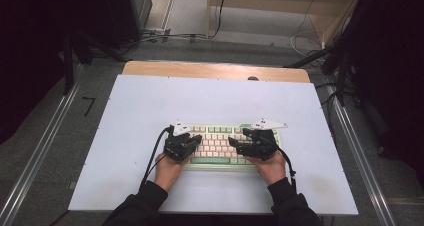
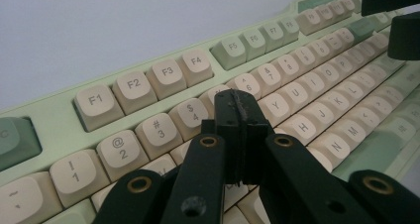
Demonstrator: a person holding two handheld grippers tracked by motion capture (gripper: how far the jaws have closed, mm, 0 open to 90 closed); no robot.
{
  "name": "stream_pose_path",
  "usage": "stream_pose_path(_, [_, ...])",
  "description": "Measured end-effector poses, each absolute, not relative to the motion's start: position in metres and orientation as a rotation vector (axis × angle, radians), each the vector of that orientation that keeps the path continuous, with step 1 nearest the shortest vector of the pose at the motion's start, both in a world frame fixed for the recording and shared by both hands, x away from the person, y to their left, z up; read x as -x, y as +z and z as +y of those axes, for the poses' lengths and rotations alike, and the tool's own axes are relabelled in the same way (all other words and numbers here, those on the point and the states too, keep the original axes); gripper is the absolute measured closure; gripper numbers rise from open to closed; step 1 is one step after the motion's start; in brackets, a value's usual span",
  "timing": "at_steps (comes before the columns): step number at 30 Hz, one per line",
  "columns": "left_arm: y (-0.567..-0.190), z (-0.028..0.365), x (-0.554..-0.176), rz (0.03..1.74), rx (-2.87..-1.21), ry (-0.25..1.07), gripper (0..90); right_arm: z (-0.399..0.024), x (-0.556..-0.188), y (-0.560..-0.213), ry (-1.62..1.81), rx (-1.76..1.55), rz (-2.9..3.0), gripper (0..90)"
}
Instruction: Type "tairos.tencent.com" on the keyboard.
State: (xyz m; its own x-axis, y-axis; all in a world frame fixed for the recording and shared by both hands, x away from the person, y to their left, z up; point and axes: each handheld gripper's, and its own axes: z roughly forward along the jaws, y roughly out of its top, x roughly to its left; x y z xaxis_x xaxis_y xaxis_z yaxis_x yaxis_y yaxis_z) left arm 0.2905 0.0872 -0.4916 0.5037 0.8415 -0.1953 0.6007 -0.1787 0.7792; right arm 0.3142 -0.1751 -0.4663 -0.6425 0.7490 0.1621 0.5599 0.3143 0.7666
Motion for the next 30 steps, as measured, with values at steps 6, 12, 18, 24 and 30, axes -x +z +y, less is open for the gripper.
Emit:
stream_pose_path(6, [-0.492, 0.087, -0.291, 1.195, -1.888, 0.351, 90.0, -0.175, -0.314, -0.467, 1.232, -1.196, 2.356, 30.6])
stream_pose_path(12, [-0.489, 0.091, -0.291, 1.198, -1.866, 0.312, 86.3, -0.175, -0.314, -0.467, 1.228, -1.195, 2.355, 30.6])
stream_pose_path(18, [-0.477, 0.102, -0.286, 1.17, -1.779, 0.322, 49.0, -0.176, -0.315, -0.467, 1.234, -1.194, 2.352, 30.9])
stream_pose_path(24, [-0.474, 0.111, -0.282, 1.197, -1.782, 0.37, 32.2, -0.177, -0.314, -0.466, 1.241, -1.197, 2.342, 31.2])
stream_pose_path(30, [-0.468, 0.124, -0.277, 1.214, -1.747, 0.413, 28.7, -0.179, -0.314, -0.465, 1.252, -1.195, 2.332, 31.6])
